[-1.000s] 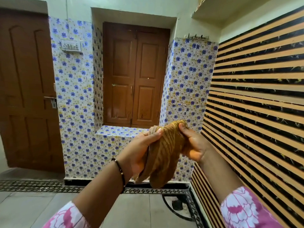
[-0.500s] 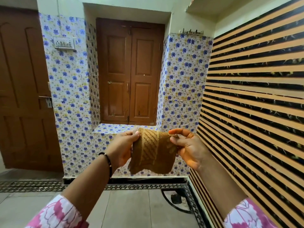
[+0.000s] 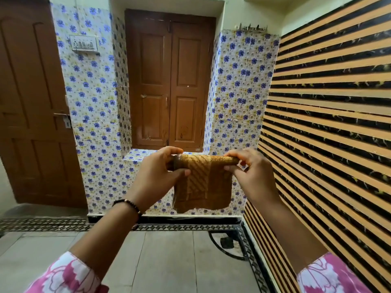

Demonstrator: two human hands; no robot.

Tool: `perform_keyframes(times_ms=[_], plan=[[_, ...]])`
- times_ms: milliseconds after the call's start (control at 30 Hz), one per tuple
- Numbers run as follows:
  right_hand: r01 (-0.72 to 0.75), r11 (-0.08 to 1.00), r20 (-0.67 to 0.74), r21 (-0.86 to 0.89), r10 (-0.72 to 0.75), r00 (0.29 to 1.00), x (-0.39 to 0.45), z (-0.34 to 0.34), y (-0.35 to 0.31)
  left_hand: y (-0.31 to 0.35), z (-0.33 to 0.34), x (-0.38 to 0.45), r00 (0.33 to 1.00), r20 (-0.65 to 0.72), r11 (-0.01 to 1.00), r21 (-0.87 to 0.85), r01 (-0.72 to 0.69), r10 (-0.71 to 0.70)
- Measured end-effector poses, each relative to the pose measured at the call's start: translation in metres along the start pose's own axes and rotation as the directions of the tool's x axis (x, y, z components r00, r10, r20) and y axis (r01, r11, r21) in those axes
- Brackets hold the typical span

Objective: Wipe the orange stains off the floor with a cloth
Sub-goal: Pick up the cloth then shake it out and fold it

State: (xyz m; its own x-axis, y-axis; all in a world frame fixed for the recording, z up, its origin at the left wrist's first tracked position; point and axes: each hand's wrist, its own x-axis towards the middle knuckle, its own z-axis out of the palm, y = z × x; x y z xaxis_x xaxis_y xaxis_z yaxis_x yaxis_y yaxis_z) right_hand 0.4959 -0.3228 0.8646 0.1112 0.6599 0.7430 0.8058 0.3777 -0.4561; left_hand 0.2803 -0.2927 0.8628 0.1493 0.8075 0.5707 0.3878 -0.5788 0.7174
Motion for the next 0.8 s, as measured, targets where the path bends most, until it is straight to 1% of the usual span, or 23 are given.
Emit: perform_keyframes(times_ms=[67,100,133,167,200,233,267,300,333,400,433,500,533,567,600,633,667,733,800], plan=[[-0.019,0.998,0.007,0.066,0.018,1.0,0.0,-0.002,0.004,0.003,-0.005,-0.003,0.994,-0.069,0.996,0.044,-0.082,0.085],[-0.066,0.983,0.042,0.173,0.059,0.997,0.0,-0.004,0.003,0.005,-0.006,-0.004,0.988,-0.092,0.99,0.069,-0.121,0.127],[-0.14,0.93,0.098,0.34,0.113,0.989,-0.002,-0.006,-0.001,0.005,-0.007,-0.004,0.981,-0.109,0.984,0.093,-0.149,0.159],[-0.23,0.816,0.165,0.53,0.166,0.972,-0.003,-0.009,-0.007,0.006,-0.007,-0.004,0.977,-0.117,0.981,0.109,-0.163,0.176],[-0.322,0.665,0.235,0.674,0.22,0.947,-0.005,-0.011,-0.013,0.006,-0.006,-0.004,0.98,-0.108,0.984,0.087,-0.158,0.167],[-0.385,0.524,0.291,0.76,0.257,0.922,-0.008,-0.012,-0.018,0.008,-0.003,-0.005,0.987,-0.086,0.991,-0.003,-0.137,0.136],[-0.417,0.433,0.32,0.799,0.28,0.905,-0.01,-0.012,-0.023,0.009,0.002,-0.007,0.995,-0.057,0.983,-0.157,-0.094,0.086],[-0.425,0.395,0.329,0.814,0.289,0.899,-0.013,-0.011,-0.028,0.012,0.007,-0.01,0.999,-0.038,0.946,-0.32,-0.042,0.031],[-0.42,0.397,0.328,0.816,0.281,0.902,-0.016,-0.009,-0.033,0.014,0.01,-0.012,0.998,-0.055,0.902,-0.432,-0.018,-0.006],[-0.406,0.461,0.347,0.789,0.212,0.914,-0.027,-0.005,-0.043,0.011,0.014,-0.014,0.987,-0.158,0.855,-0.517,-0.05,-0.037],[-0.419,0.495,0.389,0.761,0.17,0.906,-0.032,-0.003,-0.046,0.01,0.014,-0.014,0.98,-0.19,0.834,-0.547,-0.063,-0.05],[-0.468,0.559,0.503,0.685,0.103,0.858,-0.043,0.001,-0.049,0.007,0.01,-0.013,0.974,-0.2,0.786,-0.617,-0.037,-0.11],[-0.47,0.594,0.525,0.653,0.093,0.846,-0.047,0.003,-0.05,0.005,0.009,-0.012,0.971,-0.194,0.775,-0.632,-0.013,-0.142],[-0.454,0.625,0.509,0.635,0.105,0.855,-0.051,0.006,-0.051,0.003,0.007,-0.011,0.968,-0.183,0.782,-0.623,0.021,-0.172],[-0.444,0.622,0.464,0.645,0.143,0.874,-0.053,0.011,-0.052,-0.001,0.007,-0.011,0.967,-0.152,0.798,-0.599,0.073,-0.202],[-0.442,0.585,0.41,0.68,0.196,0.891,-0.053,0.013,-0.052,-0.003,0.007,-0.011,0.967,-0.1,0.798,-0.587,0.134,-0.236],[-0.448,0.524,0.367,0.724,0.257,0.894,-0.052,0.015,-0.052,-0.008,0.008,-0.011,0.961,-0.025,0.777,-0.594,0.207,-0.275],[-0.447,0.416,0.316,0.792,0.347,0.883,-0.047,0.016,-0.05,-0.016,0.007,-0.015,0.929,0.121,0.7,-0.625,0.346,-0.351],[-0.441,0.381,0.291,0.813,0.391,0.873,-0.043,0.018,-0.047,-0.02,0.007,-0.021,0.897,0.233,0.602,-0.674,0.427,-0.375]])
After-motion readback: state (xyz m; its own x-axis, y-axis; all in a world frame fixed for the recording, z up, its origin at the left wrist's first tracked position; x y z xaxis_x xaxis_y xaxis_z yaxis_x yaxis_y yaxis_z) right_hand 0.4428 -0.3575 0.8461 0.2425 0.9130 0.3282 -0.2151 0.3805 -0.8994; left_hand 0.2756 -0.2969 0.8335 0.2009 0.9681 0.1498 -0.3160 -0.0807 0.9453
